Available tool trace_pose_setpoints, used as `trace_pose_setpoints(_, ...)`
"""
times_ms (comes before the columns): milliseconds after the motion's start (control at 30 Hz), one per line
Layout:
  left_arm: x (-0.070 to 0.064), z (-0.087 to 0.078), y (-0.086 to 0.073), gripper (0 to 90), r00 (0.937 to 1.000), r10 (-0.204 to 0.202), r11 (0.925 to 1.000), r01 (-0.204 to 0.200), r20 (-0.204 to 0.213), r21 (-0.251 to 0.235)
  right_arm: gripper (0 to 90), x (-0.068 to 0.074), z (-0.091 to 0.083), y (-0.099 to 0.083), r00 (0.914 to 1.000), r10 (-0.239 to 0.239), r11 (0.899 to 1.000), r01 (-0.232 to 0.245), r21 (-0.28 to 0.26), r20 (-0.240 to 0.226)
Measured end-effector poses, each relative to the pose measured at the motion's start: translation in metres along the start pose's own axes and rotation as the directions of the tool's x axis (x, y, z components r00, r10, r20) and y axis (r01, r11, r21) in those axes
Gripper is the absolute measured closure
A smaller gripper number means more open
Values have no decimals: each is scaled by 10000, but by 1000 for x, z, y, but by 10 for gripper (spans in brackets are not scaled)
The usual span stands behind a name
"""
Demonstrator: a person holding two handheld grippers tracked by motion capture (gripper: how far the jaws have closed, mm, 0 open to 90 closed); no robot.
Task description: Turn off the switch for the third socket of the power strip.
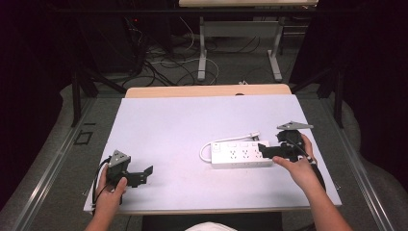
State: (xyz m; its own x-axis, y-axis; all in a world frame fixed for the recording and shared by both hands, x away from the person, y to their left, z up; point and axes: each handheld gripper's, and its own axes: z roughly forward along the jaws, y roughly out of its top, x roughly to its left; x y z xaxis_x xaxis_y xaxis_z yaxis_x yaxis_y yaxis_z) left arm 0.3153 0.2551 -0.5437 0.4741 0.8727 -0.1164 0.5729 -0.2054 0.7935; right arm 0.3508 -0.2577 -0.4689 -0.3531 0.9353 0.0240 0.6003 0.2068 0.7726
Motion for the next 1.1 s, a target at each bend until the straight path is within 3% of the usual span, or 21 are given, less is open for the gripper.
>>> trace_pose_setpoints(300, 0, 1, 0, 5, 10000, -35, 10000, 35, -6, 14, 10, -26, -13, -21, 9961, 741, 9970, -730, -242, 477)
trace_pose_setpoints(500, 0, 1, 0, 5, 10000, -36, 10000, 36, -24, 2, 13, -40, -19, -33, 9885, 1199, 9921, -1158, -487, 925)
trace_pose_setpoints(1100, 0, 0, 0, 4, 10000, 13, 10000, -13, -22, 3, 22, -60, -27, -64, 9773, 1694, 9801, -1534, -1261, 1272)
